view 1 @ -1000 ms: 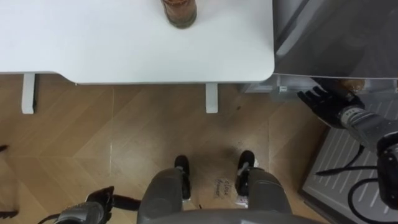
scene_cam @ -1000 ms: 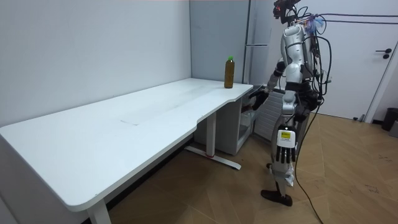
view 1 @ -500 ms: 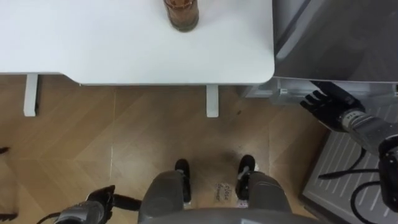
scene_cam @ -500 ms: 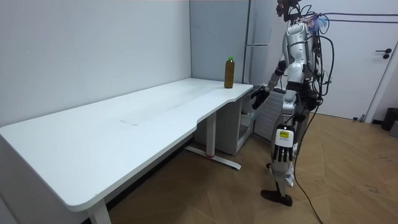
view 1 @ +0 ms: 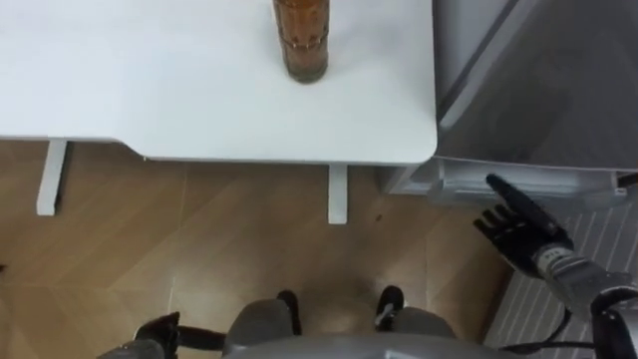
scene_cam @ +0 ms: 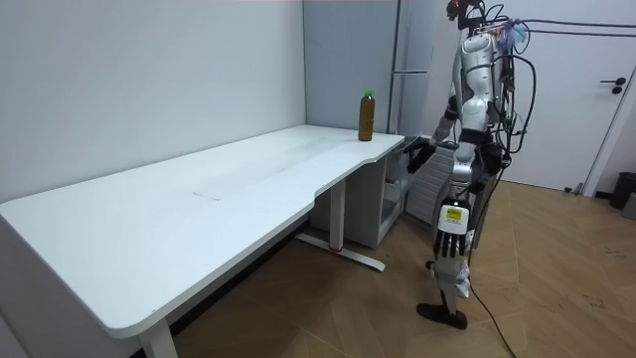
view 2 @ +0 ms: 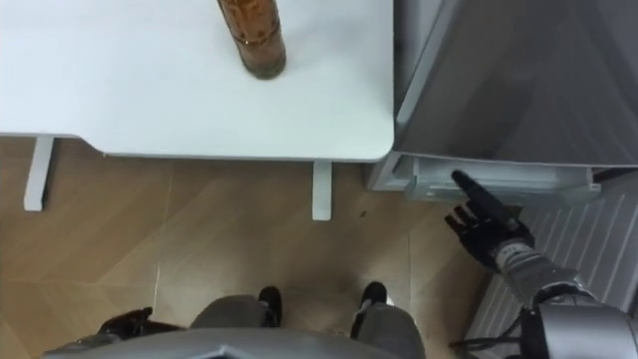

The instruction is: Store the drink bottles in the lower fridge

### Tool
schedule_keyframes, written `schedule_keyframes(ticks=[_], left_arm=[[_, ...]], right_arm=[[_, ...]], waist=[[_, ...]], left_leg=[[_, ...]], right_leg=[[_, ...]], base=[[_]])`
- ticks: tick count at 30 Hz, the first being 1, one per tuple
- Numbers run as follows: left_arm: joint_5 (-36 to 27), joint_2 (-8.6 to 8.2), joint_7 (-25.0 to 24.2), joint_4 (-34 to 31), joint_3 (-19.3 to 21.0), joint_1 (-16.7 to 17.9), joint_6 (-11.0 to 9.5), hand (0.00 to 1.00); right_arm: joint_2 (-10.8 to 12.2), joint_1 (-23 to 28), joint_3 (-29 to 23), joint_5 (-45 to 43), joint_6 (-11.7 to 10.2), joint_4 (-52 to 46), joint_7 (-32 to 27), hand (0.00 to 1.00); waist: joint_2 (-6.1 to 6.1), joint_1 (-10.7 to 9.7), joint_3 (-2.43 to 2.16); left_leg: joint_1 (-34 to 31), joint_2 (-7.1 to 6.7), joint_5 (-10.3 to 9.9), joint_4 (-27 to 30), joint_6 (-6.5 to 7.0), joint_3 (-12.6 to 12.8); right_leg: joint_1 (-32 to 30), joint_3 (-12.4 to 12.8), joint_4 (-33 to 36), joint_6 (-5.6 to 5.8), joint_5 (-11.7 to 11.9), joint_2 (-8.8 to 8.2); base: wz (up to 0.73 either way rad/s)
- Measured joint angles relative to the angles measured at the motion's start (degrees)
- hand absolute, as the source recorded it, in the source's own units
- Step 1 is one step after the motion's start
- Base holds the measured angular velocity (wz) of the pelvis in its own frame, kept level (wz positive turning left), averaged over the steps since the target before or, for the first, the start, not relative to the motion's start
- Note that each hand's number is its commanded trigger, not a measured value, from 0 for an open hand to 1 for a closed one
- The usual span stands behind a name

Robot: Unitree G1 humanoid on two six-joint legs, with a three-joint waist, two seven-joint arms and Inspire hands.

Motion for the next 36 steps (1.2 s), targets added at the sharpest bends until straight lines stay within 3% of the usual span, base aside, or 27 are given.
schedule_keyframes(ticks=[4,10,15,21,24,33,36], left_arm=[[-0.1,-1.04,2.6,-0.2,1.7,1.8,-0.9,0.00],[-0.2,-2.70,4.8,-0.1,6.3,3.5,-1.6,0.00],[0.0,-3.27,6.5,0.0,9.0,4.9,-2.0,0.00],[-0.1,-3.44,7.5,-1.3,13.2,5.7,-1.1,0.00],[-1.6,-3.59,8.4,-2.0,14.9,5.6,-0.7,0.00],[-11.8,-5.00,15.2,-3.2,20.0,5.8,-0.4,0.00],[-18.1,-5.39,16.9,-3.0,24.3,5.5,0.0,0.00]], right_arm=[[3.3,6.8,0.6,-1.1,-1.6,0.0,0.2,0.00],[5.5,12.0,0.7,-8.6,-2.5,0.1,-2.1,0.00],[6.3,13.9,0.6,-16.0,-2.4,0.3,-3.6,0.00],[6.7,15.6,0.5,-28.2,-2.2,-1.0,-4.2,0.00],[6.7,15.3,0.5,-31.8,-2.2,-2.1,-4.8,0.00],[6.5,15.7,-1.8,-33.7,-0.8,-3.4,-7.1,0.00],[6.2,15.6,-3.0,-35.5,-0.3,-3.8,-7.1,0.00]], waist=[[-0.49,-0.6,0.11],[-0.78,-1.9,0.18],[-1.82,-3.5,0.33],[-2.80,-3.8,-0.27],[-3.32,-4.0,-0.11],[-1.87,-4.1,-0.13],[-1.55,-3.5,-0.16]], left_leg=[[4.5,-0.03,-0.1,-2.1,-0.13,0.1],[8.4,-0.06,-0.2,-3.9,-0.28,0.0],[10.0,-0.04,-0.3,-4.5,-0.35,-0.1],[11.7,-0.05,-0.4,-4.7,-0.41,-0.2],[12.2,-0.04,-0.4,-4.6,-0.42,-0.4],[14.2,0.09,-0.8,-4.9,-0.43,-0.3],[14.9,0.13,-0.9,-5.0,-0.45,-0.3]], right_leg=[[4.5,-0.3,-1.8,0.33,-0.2,0.16],[8.4,-0.3,-2.8,0.53,-0.7,0.36],[9.9,-0.4,-3.3,0.59,-0.9,0.44],[11.7,-0.8,-3.7,0.64,-1.0,0.48],[12.3,-0.8,-3.7,0.64,-1.0,0.48],[14.2,-0.6,-3.6,0.68,-1.0,0.59],[14.9,-0.7,-3.7,0.70,-1.0,0.63]], base=[[0.02],[0.00],[0.00],[0.02],[0.03],[0.00],[0.00]])
